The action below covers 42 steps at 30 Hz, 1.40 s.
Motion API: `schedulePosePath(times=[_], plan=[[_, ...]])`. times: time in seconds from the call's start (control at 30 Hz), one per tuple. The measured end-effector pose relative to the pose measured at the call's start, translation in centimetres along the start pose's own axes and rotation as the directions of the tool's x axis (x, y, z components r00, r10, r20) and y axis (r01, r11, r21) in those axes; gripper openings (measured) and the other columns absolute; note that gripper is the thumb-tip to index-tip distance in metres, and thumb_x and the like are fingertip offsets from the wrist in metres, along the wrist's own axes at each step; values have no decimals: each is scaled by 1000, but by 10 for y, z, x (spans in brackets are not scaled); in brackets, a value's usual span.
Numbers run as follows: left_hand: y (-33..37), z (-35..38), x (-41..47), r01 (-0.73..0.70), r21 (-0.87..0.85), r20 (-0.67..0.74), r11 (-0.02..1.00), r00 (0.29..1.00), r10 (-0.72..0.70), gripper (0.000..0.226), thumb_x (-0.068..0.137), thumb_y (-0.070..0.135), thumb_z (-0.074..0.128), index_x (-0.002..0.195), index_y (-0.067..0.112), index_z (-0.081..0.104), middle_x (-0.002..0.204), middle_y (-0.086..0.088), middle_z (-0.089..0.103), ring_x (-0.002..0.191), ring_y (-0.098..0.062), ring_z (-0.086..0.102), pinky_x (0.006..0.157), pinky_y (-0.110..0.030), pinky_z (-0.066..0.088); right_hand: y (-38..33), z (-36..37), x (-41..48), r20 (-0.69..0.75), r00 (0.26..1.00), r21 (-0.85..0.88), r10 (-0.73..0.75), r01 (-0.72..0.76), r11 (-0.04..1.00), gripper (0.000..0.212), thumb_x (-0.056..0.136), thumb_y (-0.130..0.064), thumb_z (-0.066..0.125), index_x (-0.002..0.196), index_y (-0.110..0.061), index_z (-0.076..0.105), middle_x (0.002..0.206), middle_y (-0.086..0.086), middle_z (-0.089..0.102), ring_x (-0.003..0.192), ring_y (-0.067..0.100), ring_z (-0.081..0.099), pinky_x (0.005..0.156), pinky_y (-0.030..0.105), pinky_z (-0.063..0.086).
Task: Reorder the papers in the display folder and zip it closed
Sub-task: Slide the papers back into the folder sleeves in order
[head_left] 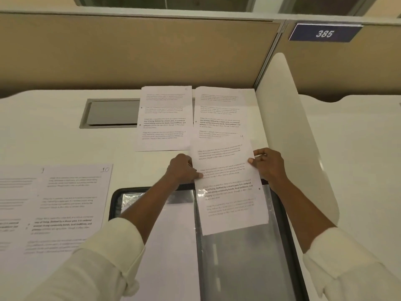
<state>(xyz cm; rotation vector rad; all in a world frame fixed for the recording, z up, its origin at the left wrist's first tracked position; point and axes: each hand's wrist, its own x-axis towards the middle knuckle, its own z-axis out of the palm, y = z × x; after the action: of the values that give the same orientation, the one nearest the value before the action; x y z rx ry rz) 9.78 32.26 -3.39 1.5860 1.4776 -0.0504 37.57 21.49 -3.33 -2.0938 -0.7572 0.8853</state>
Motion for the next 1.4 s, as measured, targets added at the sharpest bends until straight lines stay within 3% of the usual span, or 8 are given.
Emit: schedulePosePath(times=[0.13,0.2,0.47,0.67,0.87,1.07,1.27,1.4], plan=[[8,-5,2,-10,-45,-117,999,993,5,32,74,20,97,82,8,69,85,-1,72,83,-21,68,76,-35,57,-4,-3,-5,45,999,62,-13,10,998,24,85,-6,85,102,-12,70,84,7,74,76,18,71,70,30,57],[7,-5,4,-13,-75,-159,997,987,0,33,75,19,97,81,6,67,81,-2,70,80,-22,64,77,-37,58,-7,-5,-3,62,998,81,-10,5,997,27,84,-4,86,104,-10,70,82,7,72,76,17,69,70,29,56],[5,5,-8,-102,83,-32,991,994,105,45,77,24,96,117,12,78,111,-4,79,102,-25,73,93,-41,61,6,-8,9,160,979,-144,130,-107,984,35,74,-4,93,102,-10,73,102,9,78,96,30,75,92,51,62],[11,-3,-4,-17,-73,-93,997,996,10,27,81,15,92,97,3,74,97,-6,77,91,-26,74,87,-45,64,1,-5,2,39,996,12,75,-75,997,31,78,-2,89,92,-19,68,91,6,77,88,25,76,86,48,64],[11,7,-6,-9,-105,-27,994,1000,6,24,84,9,89,104,6,76,103,-6,78,90,-24,76,86,-43,66,8,-4,2,-8,999,22,49,-49,999,29,82,-4,86,97,-21,68,90,6,76,90,27,76,87,46,63],[7,9,-8,-19,116,11,993,1000,18,38,83,19,90,116,7,75,111,-7,76,103,-28,70,95,-41,59,5,-9,11,114,978,-124,173,-159,979,20,81,-5,88,90,-13,72,99,5,75,96,27,73,94,43,61],[13,8,-10,-30,135,16,990,999,28,38,78,17,94,110,10,74,110,-4,76,99,-25,69,89,-37,58,1,-6,7,57,989,30,138,-140,990,35,83,-22,90,109,-10,71,97,7,76,80,25,71,72,37,58],[14,8,-14,10,150,74,989,997,-21,43,74,19,98,107,7,74,106,-6,76,98,-28,71,87,-38,59,7,-2,6,-11,997,-4,74,-74,997,23,85,-15,87,102,-18,71,94,7,76,90,30,75,85,46,63]])
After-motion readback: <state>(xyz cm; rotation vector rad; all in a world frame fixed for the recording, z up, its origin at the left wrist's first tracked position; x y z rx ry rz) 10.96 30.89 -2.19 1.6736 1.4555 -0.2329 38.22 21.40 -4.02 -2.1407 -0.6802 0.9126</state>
